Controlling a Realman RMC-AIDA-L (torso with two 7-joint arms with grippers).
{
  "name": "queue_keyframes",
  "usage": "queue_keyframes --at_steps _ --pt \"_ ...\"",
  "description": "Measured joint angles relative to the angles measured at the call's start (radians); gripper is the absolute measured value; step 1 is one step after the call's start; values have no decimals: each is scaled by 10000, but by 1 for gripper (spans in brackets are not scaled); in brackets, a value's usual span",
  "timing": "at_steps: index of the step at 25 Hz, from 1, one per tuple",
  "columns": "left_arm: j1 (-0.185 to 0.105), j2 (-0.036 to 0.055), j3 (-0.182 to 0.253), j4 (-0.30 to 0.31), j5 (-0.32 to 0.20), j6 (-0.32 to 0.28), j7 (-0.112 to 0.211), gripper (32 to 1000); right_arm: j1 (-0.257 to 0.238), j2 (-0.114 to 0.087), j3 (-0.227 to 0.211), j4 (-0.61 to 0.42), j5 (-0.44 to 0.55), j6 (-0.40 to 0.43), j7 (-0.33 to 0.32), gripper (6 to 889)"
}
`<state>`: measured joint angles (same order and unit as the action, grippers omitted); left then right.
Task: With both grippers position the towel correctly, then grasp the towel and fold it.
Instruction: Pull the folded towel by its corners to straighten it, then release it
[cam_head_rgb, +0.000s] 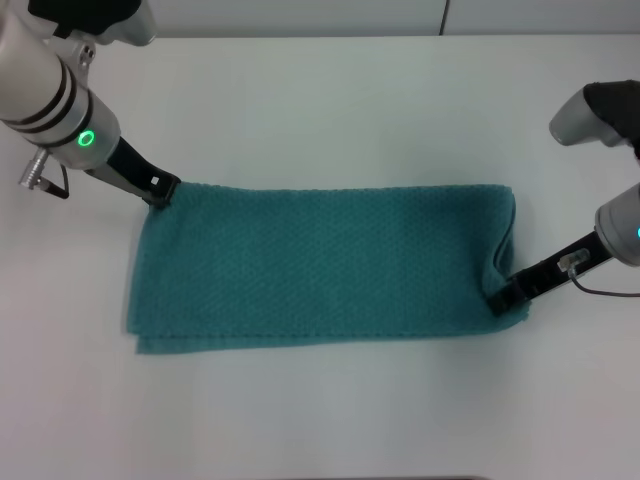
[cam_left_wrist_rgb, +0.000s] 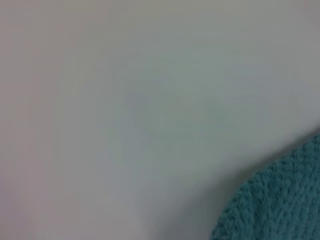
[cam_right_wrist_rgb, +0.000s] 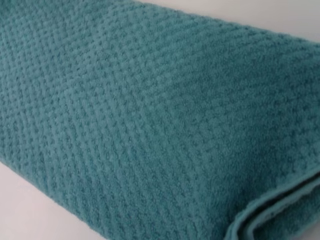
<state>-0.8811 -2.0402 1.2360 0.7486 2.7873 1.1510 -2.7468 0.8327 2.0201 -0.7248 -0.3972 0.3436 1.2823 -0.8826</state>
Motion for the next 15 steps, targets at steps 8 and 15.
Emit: queue_keyframes --at_steps 8,15 --pt "-86 0 15 0 23 26 -5 94 -12 2 22 -45 19 106 -23 149" --pt "-92 12 -51 86 -47 408 73 98 -14 -16 68 -64 66 238 -42 154"
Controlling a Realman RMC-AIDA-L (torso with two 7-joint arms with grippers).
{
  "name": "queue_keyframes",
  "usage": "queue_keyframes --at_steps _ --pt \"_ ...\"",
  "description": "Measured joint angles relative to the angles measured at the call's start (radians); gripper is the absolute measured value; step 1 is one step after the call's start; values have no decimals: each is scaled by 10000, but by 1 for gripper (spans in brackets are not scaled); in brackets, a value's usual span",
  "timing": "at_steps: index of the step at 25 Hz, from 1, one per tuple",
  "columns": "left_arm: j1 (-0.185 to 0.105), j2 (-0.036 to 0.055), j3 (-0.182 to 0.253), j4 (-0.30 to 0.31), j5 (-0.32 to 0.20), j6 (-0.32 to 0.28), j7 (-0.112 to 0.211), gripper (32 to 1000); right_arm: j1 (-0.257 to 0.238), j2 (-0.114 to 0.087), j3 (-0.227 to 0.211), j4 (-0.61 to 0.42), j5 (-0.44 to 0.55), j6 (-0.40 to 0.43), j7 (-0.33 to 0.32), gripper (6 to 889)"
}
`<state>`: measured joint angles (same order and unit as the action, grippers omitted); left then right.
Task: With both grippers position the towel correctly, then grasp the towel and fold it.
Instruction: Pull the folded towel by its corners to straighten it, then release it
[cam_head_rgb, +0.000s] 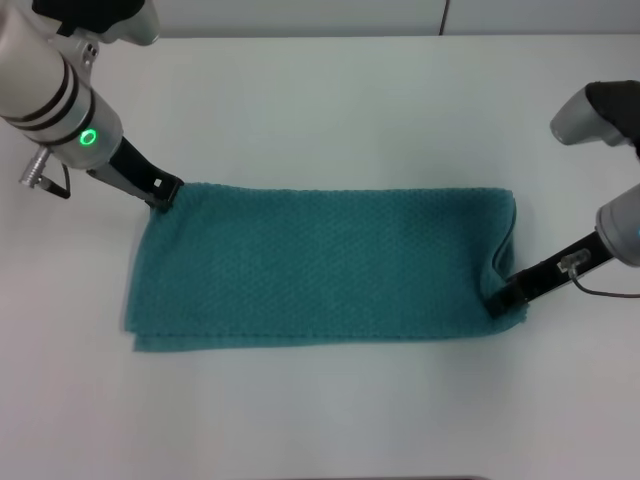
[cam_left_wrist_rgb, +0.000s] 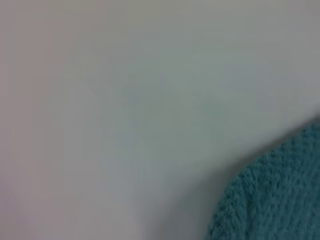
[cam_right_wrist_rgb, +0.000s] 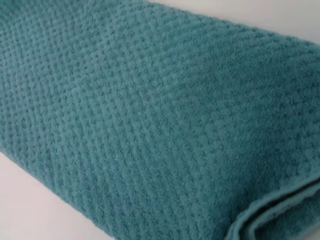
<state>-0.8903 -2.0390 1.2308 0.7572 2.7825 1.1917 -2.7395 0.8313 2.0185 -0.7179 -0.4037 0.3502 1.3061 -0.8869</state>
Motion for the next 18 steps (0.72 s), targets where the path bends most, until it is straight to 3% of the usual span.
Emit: queue_keyframes --at_steps 6,8,14,18 --pt "104 -12 -32 372 -13 400 15 101 -16 -43 37 -149 199 184 -14 158" --pt "142 -12 -69 500 -21 580 16 102 -114 -42 44 -450 275 365 -22 401" --pt "329 -13 -81 1179 -30 1162 -54 333 -354 -48 47 -1288 400 885 53 643" --pt "552 -19 -83 1845 -31 1578 -63 497 -364 -106 111 -1332 404 902 109 716"
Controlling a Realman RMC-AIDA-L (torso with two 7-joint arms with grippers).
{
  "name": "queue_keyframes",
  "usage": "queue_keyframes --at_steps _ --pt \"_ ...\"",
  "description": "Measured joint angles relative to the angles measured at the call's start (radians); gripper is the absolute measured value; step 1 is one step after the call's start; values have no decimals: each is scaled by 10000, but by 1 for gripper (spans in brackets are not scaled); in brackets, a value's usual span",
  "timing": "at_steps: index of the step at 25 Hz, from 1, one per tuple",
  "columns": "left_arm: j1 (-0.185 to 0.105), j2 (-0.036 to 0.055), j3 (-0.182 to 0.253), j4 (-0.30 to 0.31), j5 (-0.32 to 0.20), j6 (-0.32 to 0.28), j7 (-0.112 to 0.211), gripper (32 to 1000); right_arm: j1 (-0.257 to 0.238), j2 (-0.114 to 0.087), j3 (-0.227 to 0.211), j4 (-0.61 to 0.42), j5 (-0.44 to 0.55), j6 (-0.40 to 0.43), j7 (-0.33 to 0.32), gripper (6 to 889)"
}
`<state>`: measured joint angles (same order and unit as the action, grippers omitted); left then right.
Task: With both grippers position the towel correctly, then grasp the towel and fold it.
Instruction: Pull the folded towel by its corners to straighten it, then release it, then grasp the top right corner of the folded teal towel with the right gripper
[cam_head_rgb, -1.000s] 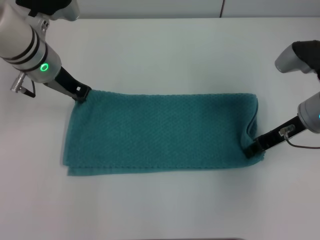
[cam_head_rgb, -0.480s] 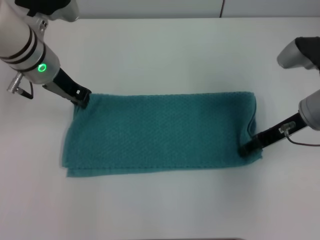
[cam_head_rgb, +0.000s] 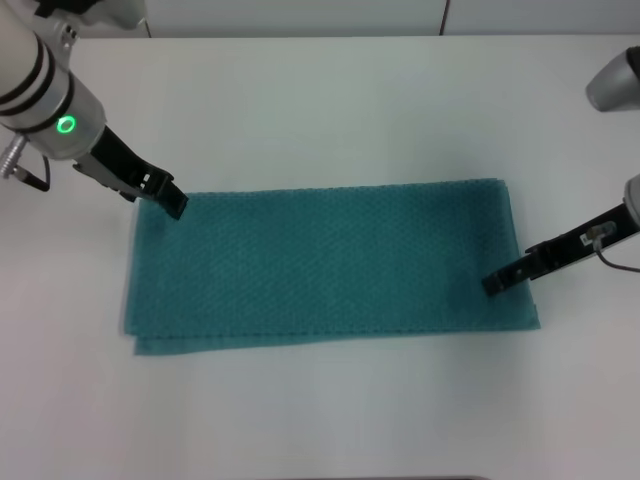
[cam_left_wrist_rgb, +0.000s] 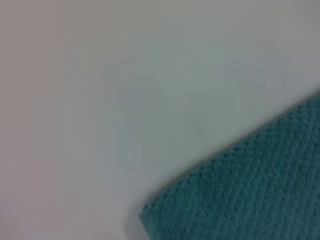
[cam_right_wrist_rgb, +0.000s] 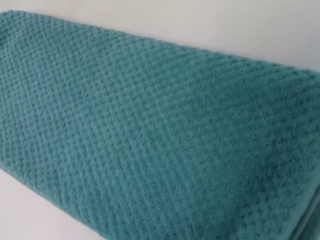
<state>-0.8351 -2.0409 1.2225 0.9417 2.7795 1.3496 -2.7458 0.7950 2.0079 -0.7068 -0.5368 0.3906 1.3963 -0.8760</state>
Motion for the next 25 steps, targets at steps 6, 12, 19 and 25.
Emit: queue_keyframes --at_steps 6,12,19,25 --pt "313 -13 3 932 -59 619 36 685 -85 -145 185 -363 -75 12 312 825" --pt "788 -9 14 1786 -554 1214 558 835 -113 -225 261 -465 -36 -75 678 859" --pt "1469 -7 30 3092 -943 2127 1175 898 -106 -246 489 -503 -73 -219 741 855" --pt "1779 4 -25 3576 -1613 2275 1667 898 -105 -301 487 -508 -26 -329 700 852"
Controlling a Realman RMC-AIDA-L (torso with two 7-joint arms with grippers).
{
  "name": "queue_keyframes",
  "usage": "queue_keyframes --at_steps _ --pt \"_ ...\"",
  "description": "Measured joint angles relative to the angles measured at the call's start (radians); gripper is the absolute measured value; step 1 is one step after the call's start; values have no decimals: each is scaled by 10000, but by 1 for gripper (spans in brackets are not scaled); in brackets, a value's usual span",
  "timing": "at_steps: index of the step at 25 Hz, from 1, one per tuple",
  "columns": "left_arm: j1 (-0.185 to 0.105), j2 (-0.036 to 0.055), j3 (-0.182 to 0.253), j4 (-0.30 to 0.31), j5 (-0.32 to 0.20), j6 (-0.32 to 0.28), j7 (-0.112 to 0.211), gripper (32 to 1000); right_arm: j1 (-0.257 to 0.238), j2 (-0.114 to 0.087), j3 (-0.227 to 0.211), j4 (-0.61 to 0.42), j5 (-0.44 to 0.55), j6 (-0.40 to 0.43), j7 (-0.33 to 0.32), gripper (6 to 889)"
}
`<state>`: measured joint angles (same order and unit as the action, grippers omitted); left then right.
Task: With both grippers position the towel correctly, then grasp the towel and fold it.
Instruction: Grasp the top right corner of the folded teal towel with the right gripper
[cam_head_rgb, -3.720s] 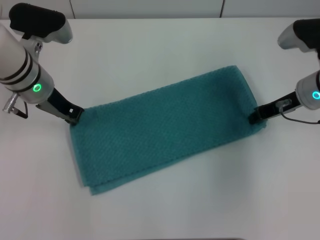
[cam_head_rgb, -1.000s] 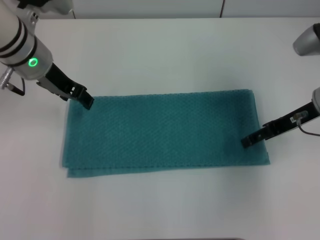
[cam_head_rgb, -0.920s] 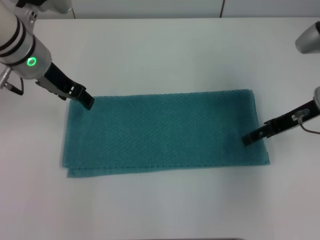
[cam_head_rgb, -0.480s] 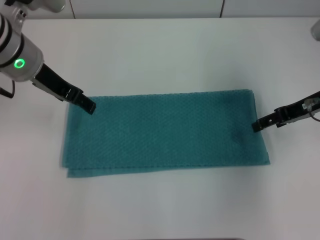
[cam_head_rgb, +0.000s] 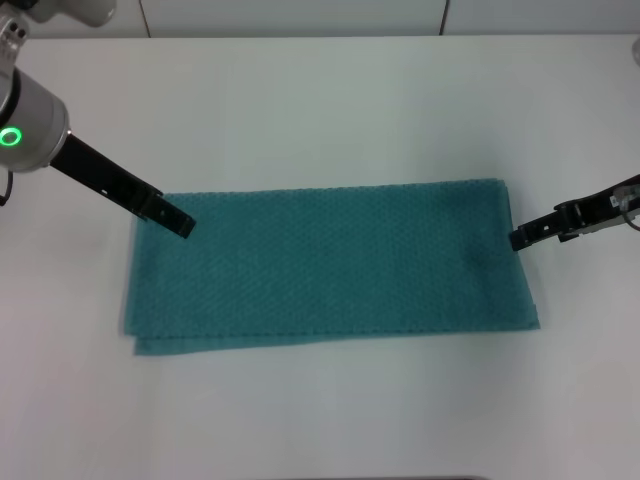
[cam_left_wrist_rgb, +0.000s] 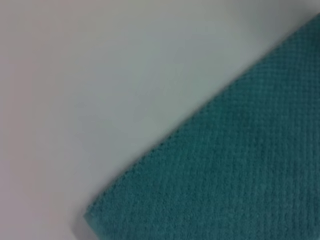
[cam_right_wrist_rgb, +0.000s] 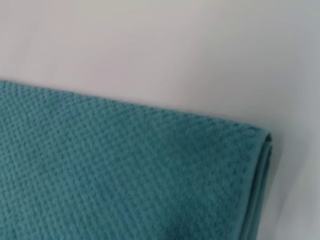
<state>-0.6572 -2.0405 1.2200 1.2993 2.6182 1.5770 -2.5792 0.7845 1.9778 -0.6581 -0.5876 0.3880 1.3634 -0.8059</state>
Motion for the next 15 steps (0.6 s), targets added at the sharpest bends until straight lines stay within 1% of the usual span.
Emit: queue_keyframes --at_steps 1,3,5,7,8,9,11,14,15 --pt "34 16 -30 19 -70 32 14 898 0 -12 0 2 1 -31 -5 851" --pt "64 37 -55 36 -32 89 -78 898 2 -46 0 28 1 -76 -1 850" --pt "107 55 -65 19 237 94 -401 898 23 -104 0 86 -13 -179 43 849" --pt "160 58 -95 14 501 98 -643 898 58 -150 -1 164 -51 -283 98 848" --pt "198 64 -228 23 794 168 -806 898 70 -163 -3 190 -58 -303 121 848" --pt "198 64 -228 23 794 168 -806 898 83 -164 -17 220 -64 -308 146 847" --pt "280 52 -523 41 1032 301 -926 898 100 -166 -58 231 -71 -310 171 846" --pt "423 20 -831 49 1101 387 -1044 898 122 -168 -94 231 -91 -339 199 844" --pt "442 16 -866 46 1113 387 -1097 898 123 -169 -98 231 -96 -354 217 844"
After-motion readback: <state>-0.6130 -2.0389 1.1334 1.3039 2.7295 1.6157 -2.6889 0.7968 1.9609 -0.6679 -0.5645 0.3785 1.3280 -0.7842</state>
